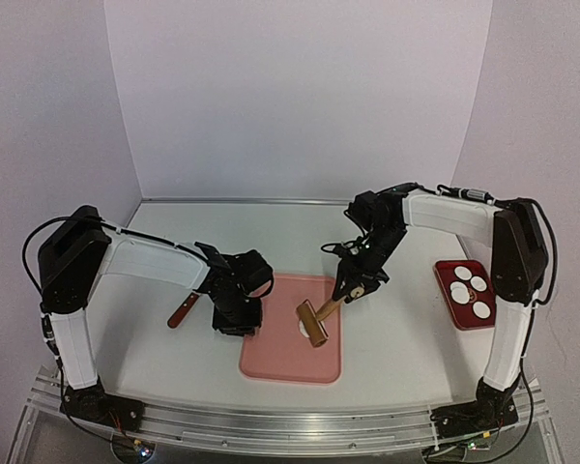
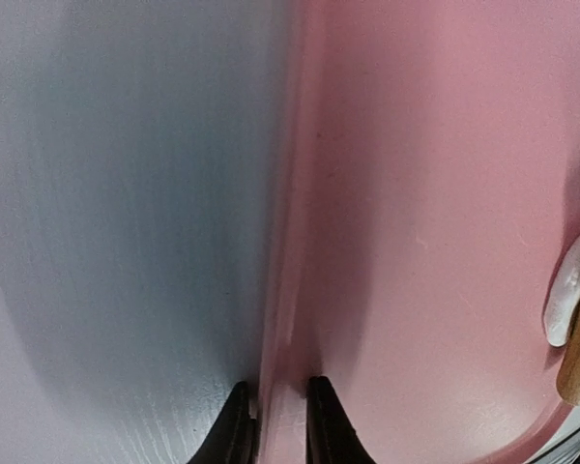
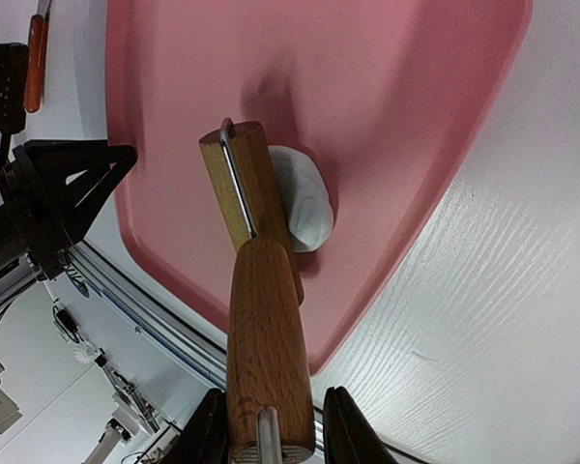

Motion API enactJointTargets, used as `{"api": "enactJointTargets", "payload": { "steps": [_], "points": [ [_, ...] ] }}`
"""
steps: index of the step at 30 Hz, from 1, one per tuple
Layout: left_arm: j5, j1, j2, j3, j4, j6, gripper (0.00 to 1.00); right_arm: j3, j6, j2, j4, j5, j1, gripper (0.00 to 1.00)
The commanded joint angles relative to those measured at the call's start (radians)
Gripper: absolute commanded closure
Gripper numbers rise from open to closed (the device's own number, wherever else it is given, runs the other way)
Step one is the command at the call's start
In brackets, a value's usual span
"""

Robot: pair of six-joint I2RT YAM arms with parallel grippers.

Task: Roll out the dumpling wrappers from the dough

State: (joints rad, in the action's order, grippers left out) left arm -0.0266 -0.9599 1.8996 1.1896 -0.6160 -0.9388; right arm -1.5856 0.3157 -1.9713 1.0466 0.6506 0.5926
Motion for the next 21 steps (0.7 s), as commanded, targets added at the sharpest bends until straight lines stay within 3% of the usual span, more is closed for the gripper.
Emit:
{"api": "enactJointTargets", "payload": {
  "steps": [1,5,14,21],
  "points": [
    [-0.026,0.003,0.051,0.005,-0.007,0.046,0.90,0.018,0.029,-0.089,-0.005,-0.189,0.001,1.00],
    [-0.020,0.003,0.048,0.004,-0.014,0.053,1.00,0.011,0.036,-0.125,-0.008,-0.204,0.001,1.00],
    [-0.012,0.003,0.024,-0.032,0.002,0.039,1.00,0.014,0.057,-0.149,-0.018,-0.246,0.001,1.00],
    [0.048,0.004,-0.013,-0.097,-0.029,-0.020,1.00,0.088,0.101,-0.046,-0.026,-0.315,-0.066,1.00]
  ]
}}
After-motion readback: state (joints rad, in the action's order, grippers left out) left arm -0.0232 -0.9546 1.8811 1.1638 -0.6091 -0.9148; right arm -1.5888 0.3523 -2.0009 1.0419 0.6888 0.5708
